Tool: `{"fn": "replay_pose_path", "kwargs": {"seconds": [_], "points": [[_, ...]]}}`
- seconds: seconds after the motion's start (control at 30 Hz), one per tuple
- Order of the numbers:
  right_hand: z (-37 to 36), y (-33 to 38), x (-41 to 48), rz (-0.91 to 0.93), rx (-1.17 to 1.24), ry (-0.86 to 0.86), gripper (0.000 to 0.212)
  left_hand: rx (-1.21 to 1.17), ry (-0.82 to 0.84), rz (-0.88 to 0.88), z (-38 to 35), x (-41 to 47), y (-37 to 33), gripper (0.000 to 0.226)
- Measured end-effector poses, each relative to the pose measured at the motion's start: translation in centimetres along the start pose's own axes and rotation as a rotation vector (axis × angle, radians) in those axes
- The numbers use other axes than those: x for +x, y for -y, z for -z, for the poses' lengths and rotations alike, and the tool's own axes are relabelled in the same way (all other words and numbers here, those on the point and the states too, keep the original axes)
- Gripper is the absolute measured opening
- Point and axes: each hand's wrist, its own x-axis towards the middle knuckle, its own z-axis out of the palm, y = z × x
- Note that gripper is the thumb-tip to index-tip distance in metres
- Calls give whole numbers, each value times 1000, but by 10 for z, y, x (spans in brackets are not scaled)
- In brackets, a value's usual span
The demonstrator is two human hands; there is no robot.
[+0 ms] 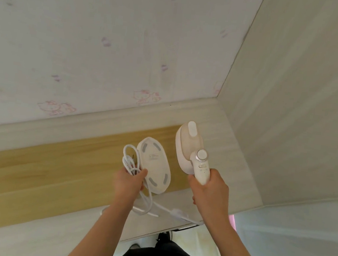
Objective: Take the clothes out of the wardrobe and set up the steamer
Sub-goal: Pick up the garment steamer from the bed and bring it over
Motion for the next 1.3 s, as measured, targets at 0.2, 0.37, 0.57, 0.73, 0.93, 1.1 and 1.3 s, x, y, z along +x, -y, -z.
{"fn": "replay_pose_path", "kwargs": {"seconds": [0.2, 0.37, 0.57, 0.73, 0.93, 1.1, 1.3], "points": [[3, -5, 14, 0, -12, 3, 20, -1, 15, 2, -17, 9, -6, 16], [-1, -11, 24, -2, -40, 13, 22, 20, -10, 23, -28, 15, -9, 19], [-7, -15, 31, 5, -74, 40, 21, 59, 14, 46, -31, 24, -5, 17], [-12, -18, 35, 8, -82, 68, 20, 68, 12, 47, -31, 27, -5, 18], [-21, -16, 35, 40, -89, 104, 21, 2, -34, 40, -16, 24, -3, 15], [-36, -8, 27, 64, -93, 135, 24, -147, -81, 30, 14, 15, -1, 14], [-60, -3, 11, 102, -180, 169, 24, -242, -140, 9, 49, 8, -1, 13]]}}
